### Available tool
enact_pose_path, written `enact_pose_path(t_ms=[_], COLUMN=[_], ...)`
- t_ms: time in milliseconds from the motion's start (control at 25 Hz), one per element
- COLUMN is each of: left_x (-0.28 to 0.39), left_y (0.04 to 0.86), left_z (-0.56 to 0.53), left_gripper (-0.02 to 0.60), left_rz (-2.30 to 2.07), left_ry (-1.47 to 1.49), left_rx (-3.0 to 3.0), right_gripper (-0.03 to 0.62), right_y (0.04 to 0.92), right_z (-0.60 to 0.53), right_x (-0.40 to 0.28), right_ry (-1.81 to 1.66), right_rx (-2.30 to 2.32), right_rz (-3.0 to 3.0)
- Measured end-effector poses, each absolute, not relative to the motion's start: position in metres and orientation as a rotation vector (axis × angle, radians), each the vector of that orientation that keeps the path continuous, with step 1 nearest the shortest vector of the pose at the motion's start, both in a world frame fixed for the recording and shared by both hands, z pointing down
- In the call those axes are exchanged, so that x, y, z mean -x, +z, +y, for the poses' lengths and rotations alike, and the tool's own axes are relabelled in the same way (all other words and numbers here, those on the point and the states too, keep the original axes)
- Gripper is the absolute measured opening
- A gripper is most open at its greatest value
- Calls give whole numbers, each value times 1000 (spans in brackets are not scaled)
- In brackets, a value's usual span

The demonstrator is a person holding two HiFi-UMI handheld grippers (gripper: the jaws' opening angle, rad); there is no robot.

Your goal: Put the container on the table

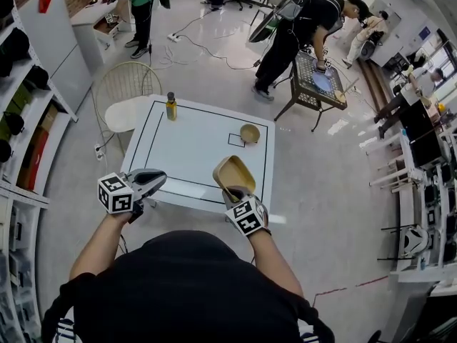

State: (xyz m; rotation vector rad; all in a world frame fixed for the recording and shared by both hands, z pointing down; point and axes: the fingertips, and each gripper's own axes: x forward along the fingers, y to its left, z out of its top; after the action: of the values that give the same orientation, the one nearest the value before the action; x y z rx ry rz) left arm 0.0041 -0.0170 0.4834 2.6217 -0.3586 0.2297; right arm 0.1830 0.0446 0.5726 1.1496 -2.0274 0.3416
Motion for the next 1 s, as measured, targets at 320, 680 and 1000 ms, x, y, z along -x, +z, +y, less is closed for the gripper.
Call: enact_pose_path(t_ms=[320, 680, 1000], left_x=[-33, -43, -37], left_y=[485, 483, 486], left_z=[-17, -12, -8], left_gripper=[31, 31, 31], left_rz=[-373, -400, -406], left_ry=[234, 268, 258], left_rx=[-2620, -2616, -2604], right_gripper=[14, 14, 12], right_y=[585, 587, 586], right_z=[41, 34, 32], right_x=[-209, -220, -213], right_ry=[353, 363, 347], right_rx=[-1114, -1102, -1079], right_rz=[-2041, -2070, -2069])
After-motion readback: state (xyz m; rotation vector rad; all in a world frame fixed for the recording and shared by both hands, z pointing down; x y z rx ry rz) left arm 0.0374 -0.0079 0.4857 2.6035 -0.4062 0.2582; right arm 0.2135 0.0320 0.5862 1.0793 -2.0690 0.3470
